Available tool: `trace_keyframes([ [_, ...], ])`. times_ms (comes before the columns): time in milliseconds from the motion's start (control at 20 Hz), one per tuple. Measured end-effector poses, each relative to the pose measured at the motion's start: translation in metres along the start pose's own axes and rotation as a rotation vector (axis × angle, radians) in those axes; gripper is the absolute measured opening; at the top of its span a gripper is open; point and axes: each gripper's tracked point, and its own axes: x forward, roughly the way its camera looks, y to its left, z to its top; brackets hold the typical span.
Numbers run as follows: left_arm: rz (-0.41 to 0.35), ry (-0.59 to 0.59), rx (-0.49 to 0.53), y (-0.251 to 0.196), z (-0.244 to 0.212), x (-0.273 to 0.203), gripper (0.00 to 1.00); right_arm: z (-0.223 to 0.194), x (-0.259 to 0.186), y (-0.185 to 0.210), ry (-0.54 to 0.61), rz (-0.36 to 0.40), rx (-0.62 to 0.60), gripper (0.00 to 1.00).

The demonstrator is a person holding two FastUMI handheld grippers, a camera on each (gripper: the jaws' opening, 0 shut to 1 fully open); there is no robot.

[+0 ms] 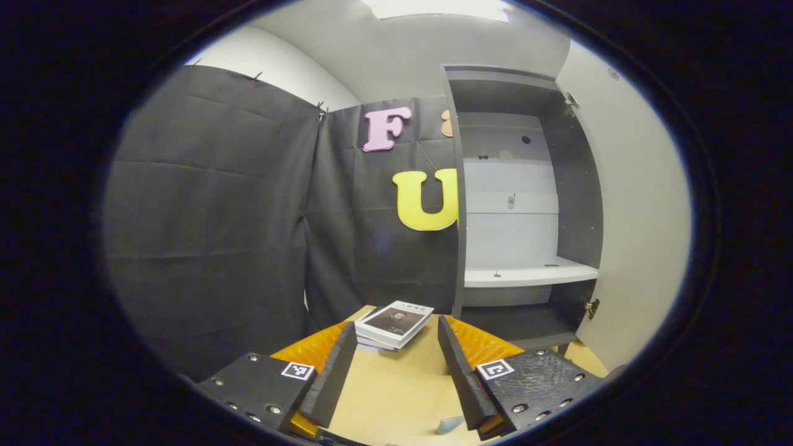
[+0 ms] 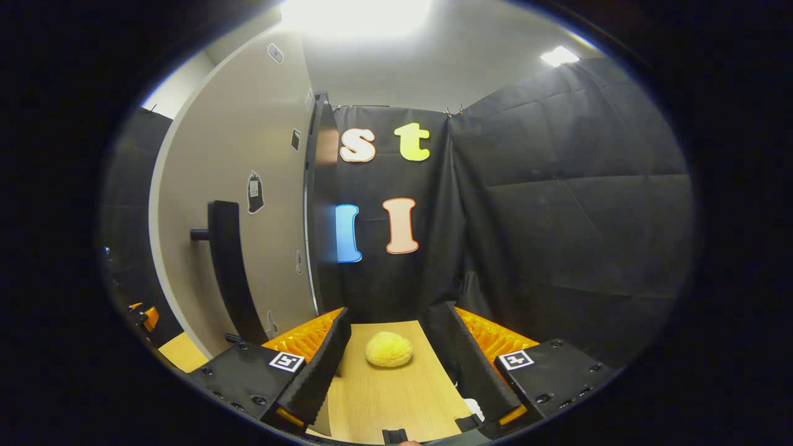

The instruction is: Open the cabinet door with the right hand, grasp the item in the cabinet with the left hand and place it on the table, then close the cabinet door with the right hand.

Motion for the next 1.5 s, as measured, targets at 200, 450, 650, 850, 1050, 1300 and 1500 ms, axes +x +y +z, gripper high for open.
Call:
trace_keyframes([
  [200,0.004,-0.037,0.023,0.016,0.012,0.004,0.8,0.009,-0.016,0.016,-0.018,-0.05,-0.013,0.92],
  [450,-0.002,-0.082,0.034,0.029,0.02,0.01,0.79,0.012,-0.025,0.033,-0.027,-0.1,-0.057,0.94],
  [650,-0.013,-0.092,0.034,0.033,0.022,0.012,0.79,0.01,-0.028,0.058,-0.014,-0.069,-0.028,0.93],
  [850,-0.033,-0.093,0.044,0.035,0.022,0.014,0.79,0.008,-0.034,0.081,-0.016,-0.049,-0.027,0.92],
  [1050,-0.071,-0.102,0.04,0.031,0.024,0.015,0.79,0.006,-0.039,0.108,-0.017,-0.021,-0.022,0.92],
  [1300,-0.086,-0.112,0.071,0.038,0.025,0.017,0.79,0.005,-0.038,0.138,-0.015,0.025,-0.014,0.92],
  [1500,-0.092,-0.11,0.072,0.041,0.024,0.017,0.79,0.004,-0.034,0.153,-0.009,0.069,-0.017,0.92],
])
